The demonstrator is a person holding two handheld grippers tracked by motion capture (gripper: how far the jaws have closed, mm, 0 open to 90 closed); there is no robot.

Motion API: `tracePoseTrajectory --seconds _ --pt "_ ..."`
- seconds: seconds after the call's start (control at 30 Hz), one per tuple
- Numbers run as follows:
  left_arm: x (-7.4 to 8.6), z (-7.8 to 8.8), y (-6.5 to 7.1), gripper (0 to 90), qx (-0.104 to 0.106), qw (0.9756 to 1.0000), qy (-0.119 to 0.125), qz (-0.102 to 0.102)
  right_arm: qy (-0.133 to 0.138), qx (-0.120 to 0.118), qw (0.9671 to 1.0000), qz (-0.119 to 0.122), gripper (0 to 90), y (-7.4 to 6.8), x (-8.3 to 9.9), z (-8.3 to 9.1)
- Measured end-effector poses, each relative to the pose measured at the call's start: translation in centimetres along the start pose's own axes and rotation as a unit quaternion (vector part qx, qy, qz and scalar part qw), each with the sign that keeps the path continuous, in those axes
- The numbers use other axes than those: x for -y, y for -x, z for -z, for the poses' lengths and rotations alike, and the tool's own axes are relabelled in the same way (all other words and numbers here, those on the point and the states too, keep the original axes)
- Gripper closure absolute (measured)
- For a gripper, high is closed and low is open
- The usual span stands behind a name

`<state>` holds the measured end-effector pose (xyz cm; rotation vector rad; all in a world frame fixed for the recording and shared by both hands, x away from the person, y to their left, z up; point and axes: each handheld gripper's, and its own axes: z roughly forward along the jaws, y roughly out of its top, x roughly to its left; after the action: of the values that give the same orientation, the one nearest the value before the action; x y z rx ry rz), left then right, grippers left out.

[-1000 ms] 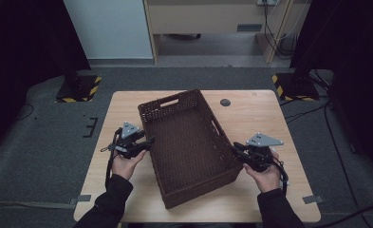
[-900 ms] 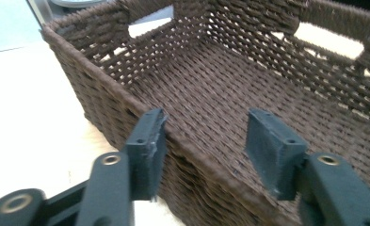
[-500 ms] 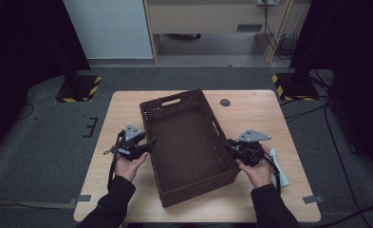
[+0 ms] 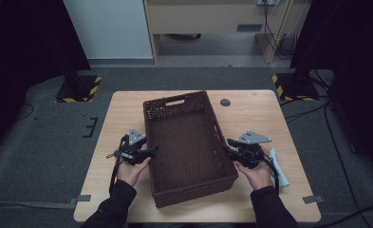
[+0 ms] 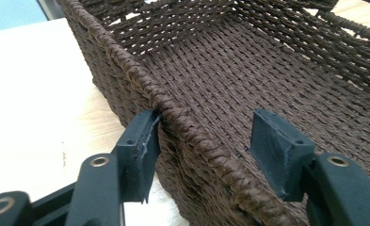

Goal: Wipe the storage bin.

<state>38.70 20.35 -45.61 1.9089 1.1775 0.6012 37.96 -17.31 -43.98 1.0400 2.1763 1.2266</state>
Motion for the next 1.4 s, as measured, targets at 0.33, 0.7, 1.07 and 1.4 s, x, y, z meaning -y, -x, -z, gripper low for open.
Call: tracePoseTrajectory --seconds 0.33,0.7,1.07,1.4 --pt "-0.3 -0.5 -1.5 49.7 0.013 0.9999 0.004 0.001 0.0 -0.012 0.9998 -0.013 66.9 -1.1 0.4 -0.5" --pt "-0.6 -0.5 -1.6 55.8 0.003 0.9998 -0.003 -0.017 0.031 -0.003 0.9993 -0.022 59.8 -0.1 -0.5 1.4" --pt "-0.5 -0.6 -2.5 57.5 0.016 0.9998 0.002 -0.009 0.023 0.045 0.9976 -0.048 51.9 3.4 1.3 3.8" --pt "-0.5 -0.5 -2.5 57.6 0.016 0.9999 -0.001 -0.007 0.002 0.098 0.9929 -0.067 49.2 6.1 4.0 5.7"
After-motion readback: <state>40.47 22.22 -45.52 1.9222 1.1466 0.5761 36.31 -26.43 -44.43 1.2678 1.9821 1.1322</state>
